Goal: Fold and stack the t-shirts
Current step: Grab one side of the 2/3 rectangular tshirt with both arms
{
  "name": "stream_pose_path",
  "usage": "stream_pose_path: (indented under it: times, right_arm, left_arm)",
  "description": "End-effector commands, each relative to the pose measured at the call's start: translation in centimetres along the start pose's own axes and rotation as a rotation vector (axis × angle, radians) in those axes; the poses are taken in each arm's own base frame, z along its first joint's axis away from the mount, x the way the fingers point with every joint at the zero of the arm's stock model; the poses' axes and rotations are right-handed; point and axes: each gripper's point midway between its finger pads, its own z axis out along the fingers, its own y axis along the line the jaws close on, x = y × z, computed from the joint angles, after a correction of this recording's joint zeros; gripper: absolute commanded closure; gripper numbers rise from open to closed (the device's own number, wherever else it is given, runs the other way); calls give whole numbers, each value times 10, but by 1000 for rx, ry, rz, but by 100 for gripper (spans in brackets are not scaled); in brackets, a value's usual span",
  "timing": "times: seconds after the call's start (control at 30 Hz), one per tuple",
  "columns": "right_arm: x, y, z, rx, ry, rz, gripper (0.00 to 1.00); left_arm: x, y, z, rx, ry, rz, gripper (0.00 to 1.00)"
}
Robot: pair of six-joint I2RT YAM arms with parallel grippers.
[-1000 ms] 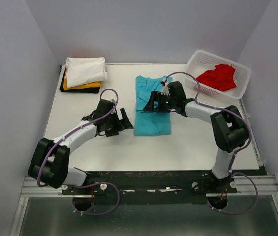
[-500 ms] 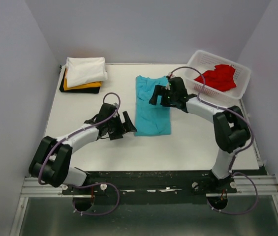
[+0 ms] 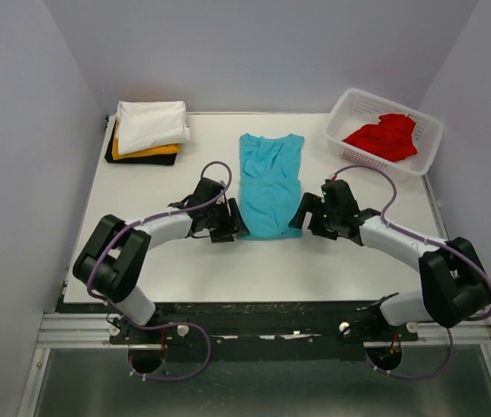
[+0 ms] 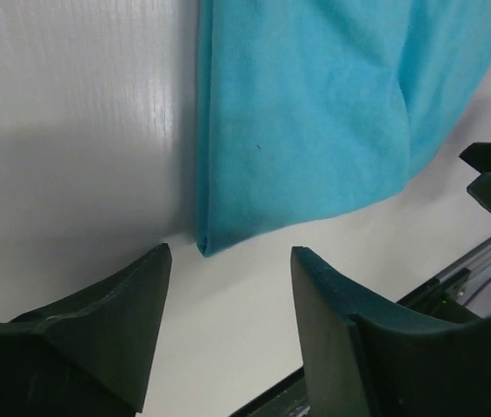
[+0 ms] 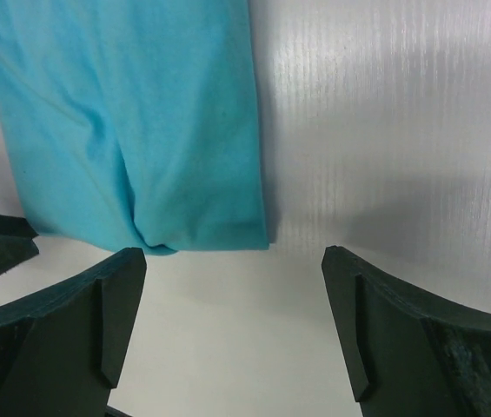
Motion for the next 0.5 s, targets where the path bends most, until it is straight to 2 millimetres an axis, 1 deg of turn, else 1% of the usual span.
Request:
stream_pose_path:
  times: [0.0,0.07,0.1,0.17,0.23,0.3,0.33,0.37,0.47]
  right_arm:
    - [14,-6,3,3,42,41,12]
    - [19,-5,6,-10,55,48,15]
    - [21,-5,8,-15,61,53,17]
    - [25,-6,13,-22,71,60,21]
    - [27,-11,19,-7,74,61,25]
    - [29,-16,23,15,77,57,29]
    - [30,-18,25,22,82,59,32]
    - [32,-18,26,21,89,57,36]
    - [37,-18,26,15,109,60,52]
  left_arm:
    - [-1,0,12,-15,17,5,49]
    - [0,-3,15,-12,25,13,54]
    - [0,-4,16,-15,24,18,59]
    - [1,-2,19,-33,27,19,69]
    - [0,5,23,-72,22,8,76]
    - [-2,10,25,-101,15,5,87]
    - [-2,12,25,-114,15,3,99]
    - [-3,13,25,-124,13,3,100]
    - [-4,14,24,-124,-2,7,100]
